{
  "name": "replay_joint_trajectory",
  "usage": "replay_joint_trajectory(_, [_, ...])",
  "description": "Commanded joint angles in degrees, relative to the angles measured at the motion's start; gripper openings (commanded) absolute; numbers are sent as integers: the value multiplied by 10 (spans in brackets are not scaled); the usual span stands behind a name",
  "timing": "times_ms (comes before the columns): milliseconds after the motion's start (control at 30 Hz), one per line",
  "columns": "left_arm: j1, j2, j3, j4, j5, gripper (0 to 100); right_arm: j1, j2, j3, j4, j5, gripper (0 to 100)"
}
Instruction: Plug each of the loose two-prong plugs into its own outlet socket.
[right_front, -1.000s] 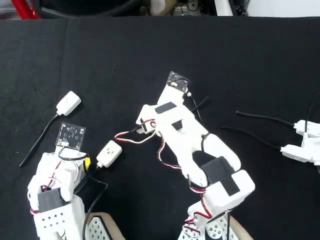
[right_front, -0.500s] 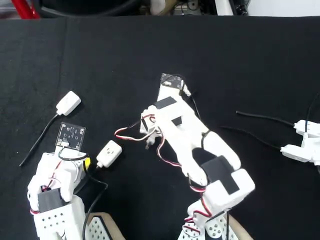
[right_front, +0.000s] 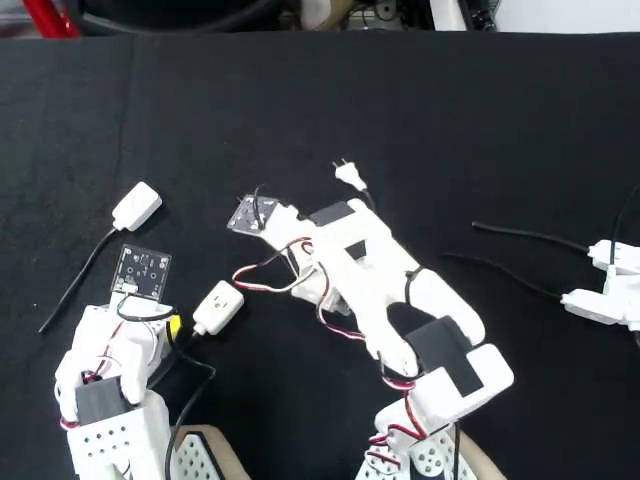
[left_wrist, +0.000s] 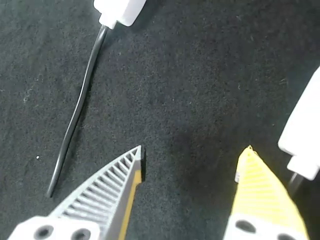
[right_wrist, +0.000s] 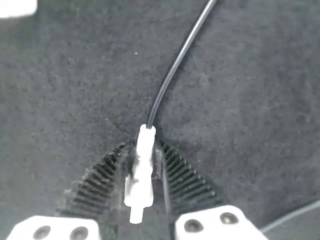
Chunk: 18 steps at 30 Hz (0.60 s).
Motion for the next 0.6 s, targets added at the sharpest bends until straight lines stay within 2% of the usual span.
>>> replay_joint_trajectory(0, [5,-5,5,5,-4,296,-3,-2,-8,13,30,15])
replay_joint_trajectory(233, [5,-5,5,5,-4,296,-4,3,-68,133,44,21])
replay_joint_trajectory(400, [5,-5,5,5,-4,296,-16,4,-64,142,44,151])
replay_joint_trajectory(567, [5,-5,5,5,-4,296,-18,4,-65,143,20,150])
